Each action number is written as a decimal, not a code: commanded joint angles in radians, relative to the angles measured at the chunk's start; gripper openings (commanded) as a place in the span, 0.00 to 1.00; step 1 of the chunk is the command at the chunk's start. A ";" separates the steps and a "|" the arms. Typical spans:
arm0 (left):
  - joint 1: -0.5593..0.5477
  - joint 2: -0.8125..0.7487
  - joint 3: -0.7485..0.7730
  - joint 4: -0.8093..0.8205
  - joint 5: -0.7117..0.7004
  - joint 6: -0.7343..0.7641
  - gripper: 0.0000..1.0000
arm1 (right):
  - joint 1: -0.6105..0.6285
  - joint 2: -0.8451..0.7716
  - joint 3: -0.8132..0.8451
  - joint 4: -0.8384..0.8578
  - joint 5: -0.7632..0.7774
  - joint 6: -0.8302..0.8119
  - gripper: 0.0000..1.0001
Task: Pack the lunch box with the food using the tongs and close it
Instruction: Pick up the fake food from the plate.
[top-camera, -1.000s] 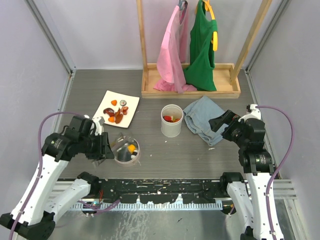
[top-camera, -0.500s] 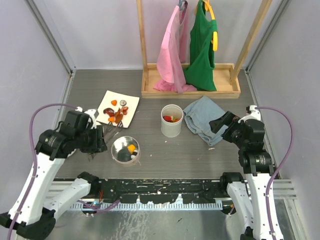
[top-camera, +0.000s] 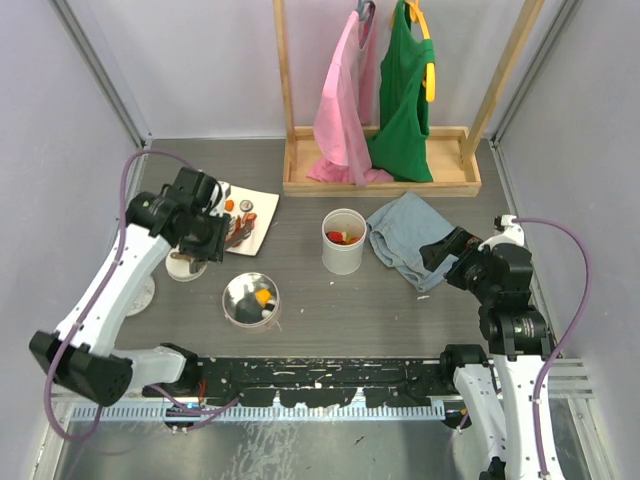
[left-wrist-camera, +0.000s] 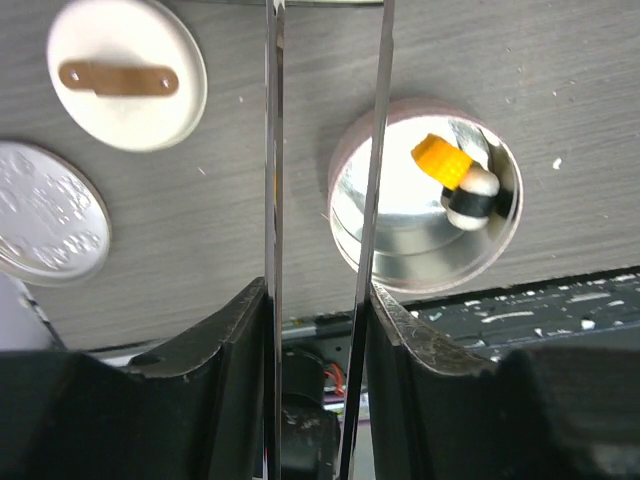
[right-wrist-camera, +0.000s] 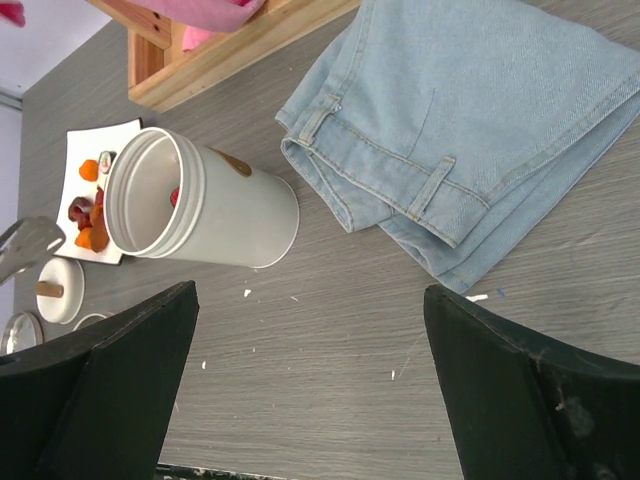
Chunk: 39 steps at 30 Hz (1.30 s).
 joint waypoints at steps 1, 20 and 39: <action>0.002 0.125 0.095 0.036 -0.055 0.094 0.39 | 0.006 0.003 0.054 0.039 0.006 -0.008 1.00; 0.005 0.279 0.112 0.019 -0.113 0.092 0.39 | 0.006 -0.013 0.035 0.017 0.004 -0.044 1.00; 0.004 0.347 0.109 0.009 -0.140 0.091 0.39 | 0.006 -0.022 0.020 0.009 0.012 -0.063 1.00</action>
